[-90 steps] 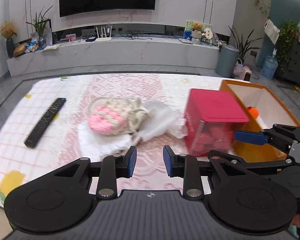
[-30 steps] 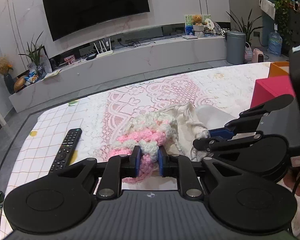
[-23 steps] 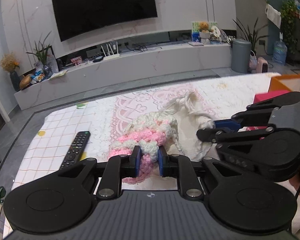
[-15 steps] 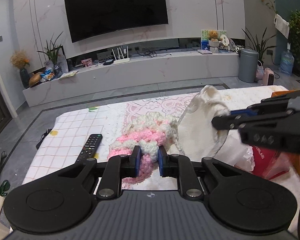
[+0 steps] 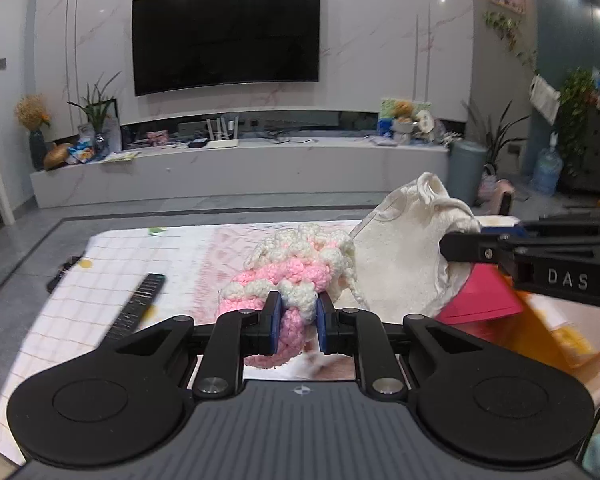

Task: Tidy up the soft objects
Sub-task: 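Lift the crocheted basket and white bag and carry both over the orange shoebox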

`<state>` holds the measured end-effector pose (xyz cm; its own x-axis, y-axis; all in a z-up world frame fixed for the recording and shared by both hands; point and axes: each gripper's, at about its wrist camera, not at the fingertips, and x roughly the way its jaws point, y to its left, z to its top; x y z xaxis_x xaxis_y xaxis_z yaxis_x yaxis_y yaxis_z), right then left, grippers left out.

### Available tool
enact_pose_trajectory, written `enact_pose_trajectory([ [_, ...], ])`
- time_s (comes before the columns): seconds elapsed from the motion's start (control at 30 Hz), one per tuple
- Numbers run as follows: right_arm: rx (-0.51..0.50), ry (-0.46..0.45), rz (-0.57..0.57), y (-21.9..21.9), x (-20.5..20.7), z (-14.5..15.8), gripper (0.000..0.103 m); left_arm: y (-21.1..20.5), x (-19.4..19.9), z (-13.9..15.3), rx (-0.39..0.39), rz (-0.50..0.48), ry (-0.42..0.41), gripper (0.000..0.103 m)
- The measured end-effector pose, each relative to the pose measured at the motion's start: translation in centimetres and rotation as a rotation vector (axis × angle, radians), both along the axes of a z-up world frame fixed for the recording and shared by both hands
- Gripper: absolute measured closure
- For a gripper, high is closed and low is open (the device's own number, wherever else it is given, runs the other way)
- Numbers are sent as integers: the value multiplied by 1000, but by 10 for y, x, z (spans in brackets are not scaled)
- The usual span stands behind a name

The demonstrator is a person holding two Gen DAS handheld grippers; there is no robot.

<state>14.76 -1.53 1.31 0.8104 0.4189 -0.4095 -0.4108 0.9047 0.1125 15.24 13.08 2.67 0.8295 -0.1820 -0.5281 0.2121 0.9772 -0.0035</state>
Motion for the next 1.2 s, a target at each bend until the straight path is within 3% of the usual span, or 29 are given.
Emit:
enact_pose_trajectory([
  [0.27,44,-43,-84,-55,-70,10,91,-46,-29,4,-57,-85,-8,84],
  [0.63,-1,-131,-242,-134,-131,14,91,-120,-33,-1,-93,-227,14,84],
  [0.93,0,-105,-382,-208,-141,4,91,-194,-16,-9,-60,-352,31,83],
  [1.2,1,-61,-426,-250,-118,-7,91,-252,6,-17,8,-429,48,83],
])
